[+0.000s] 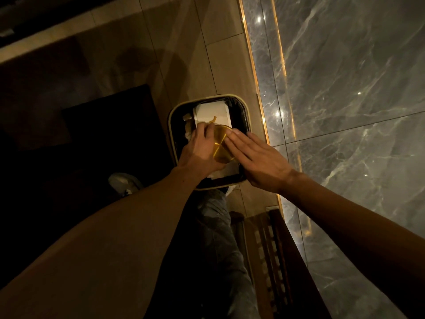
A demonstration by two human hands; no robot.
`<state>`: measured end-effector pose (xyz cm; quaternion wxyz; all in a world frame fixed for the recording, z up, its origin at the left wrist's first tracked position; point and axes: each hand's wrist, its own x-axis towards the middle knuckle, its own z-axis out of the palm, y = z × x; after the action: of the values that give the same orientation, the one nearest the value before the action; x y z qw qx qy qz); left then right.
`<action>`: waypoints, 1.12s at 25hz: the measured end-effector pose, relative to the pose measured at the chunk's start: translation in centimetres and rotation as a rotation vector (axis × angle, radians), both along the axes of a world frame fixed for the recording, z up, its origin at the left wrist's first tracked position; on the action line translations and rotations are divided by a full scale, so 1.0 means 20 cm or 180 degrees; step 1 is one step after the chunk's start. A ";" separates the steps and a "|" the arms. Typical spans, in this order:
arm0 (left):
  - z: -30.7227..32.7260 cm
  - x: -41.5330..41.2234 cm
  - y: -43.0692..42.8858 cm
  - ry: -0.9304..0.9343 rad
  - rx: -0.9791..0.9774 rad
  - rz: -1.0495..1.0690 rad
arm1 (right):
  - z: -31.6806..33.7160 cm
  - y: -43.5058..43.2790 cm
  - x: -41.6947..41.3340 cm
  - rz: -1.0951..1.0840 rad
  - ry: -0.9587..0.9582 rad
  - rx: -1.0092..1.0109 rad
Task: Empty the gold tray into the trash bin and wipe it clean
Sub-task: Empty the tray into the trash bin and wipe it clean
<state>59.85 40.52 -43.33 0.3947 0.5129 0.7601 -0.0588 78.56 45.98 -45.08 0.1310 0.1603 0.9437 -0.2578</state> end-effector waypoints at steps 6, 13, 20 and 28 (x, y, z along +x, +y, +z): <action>0.01 0.02 0.04 0.0167 -0.0305 -0.0016 | -0.03 -0.03 -0.01 0.0268 -0.0363 0.0324; 0.02 0.01 0.02 0.0267 -0.0414 0.0012 | -0.04 -0.04 -0.04 0.0350 -0.0392 0.0261; 0.02 0.01 0.01 0.0216 -0.0379 0.0079 | -0.05 -0.06 -0.05 0.0251 -0.0242 0.0250; 0.01 0.00 0.02 0.0232 -0.0403 0.0105 | -0.04 -0.05 -0.03 0.0278 -0.0403 0.0250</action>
<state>59.91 40.84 -43.09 0.3994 0.4718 0.7770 -0.1189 77.96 44.93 -45.79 0.1952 0.1400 0.9491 -0.2040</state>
